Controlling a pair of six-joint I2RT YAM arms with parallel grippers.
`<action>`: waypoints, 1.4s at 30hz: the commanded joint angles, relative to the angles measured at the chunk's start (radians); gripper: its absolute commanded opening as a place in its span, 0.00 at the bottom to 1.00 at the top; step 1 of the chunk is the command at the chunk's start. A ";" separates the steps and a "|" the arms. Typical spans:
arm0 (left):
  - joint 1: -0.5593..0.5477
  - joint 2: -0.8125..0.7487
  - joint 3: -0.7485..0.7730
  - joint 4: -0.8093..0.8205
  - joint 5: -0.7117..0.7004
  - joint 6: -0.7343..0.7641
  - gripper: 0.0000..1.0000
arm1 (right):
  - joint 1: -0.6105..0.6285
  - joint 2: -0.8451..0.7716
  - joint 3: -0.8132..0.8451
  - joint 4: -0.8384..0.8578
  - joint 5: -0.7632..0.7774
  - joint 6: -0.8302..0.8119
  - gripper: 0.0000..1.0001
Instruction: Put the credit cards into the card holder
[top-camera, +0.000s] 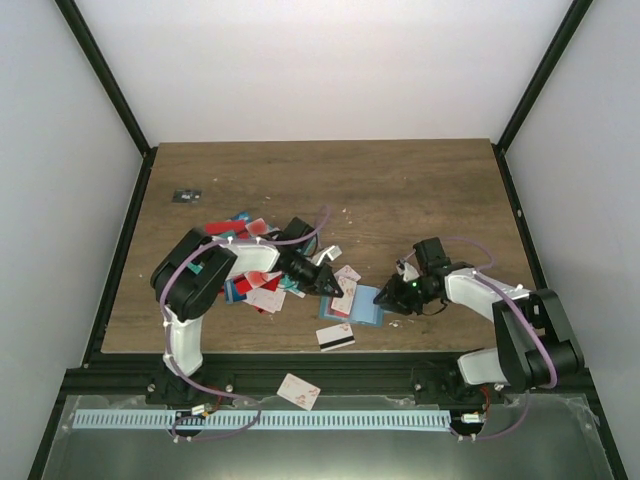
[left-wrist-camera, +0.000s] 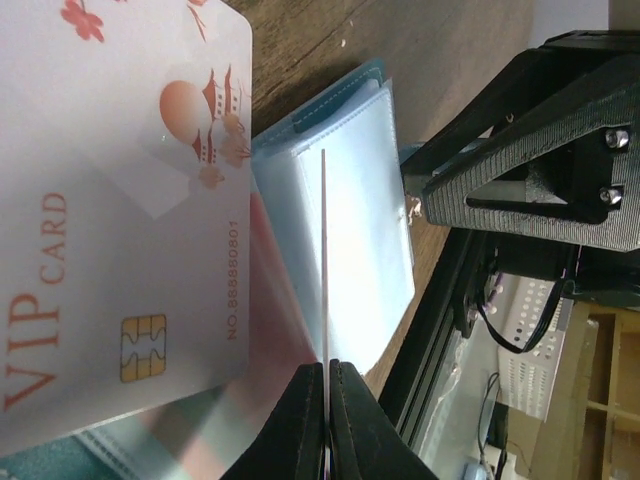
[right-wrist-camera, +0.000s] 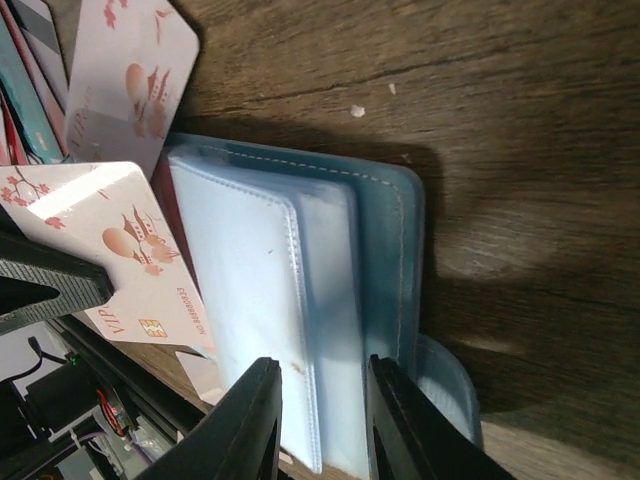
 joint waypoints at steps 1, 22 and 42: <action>-0.008 0.038 0.039 -0.065 0.011 0.046 0.04 | -0.006 0.022 -0.017 0.035 0.002 -0.016 0.26; -0.009 0.107 0.100 -0.132 0.046 0.008 0.04 | -0.006 0.064 -0.041 0.076 -0.012 -0.026 0.24; -0.031 0.129 0.129 -0.056 0.073 -0.090 0.04 | -0.007 0.084 -0.051 0.095 -0.016 -0.036 0.23</action>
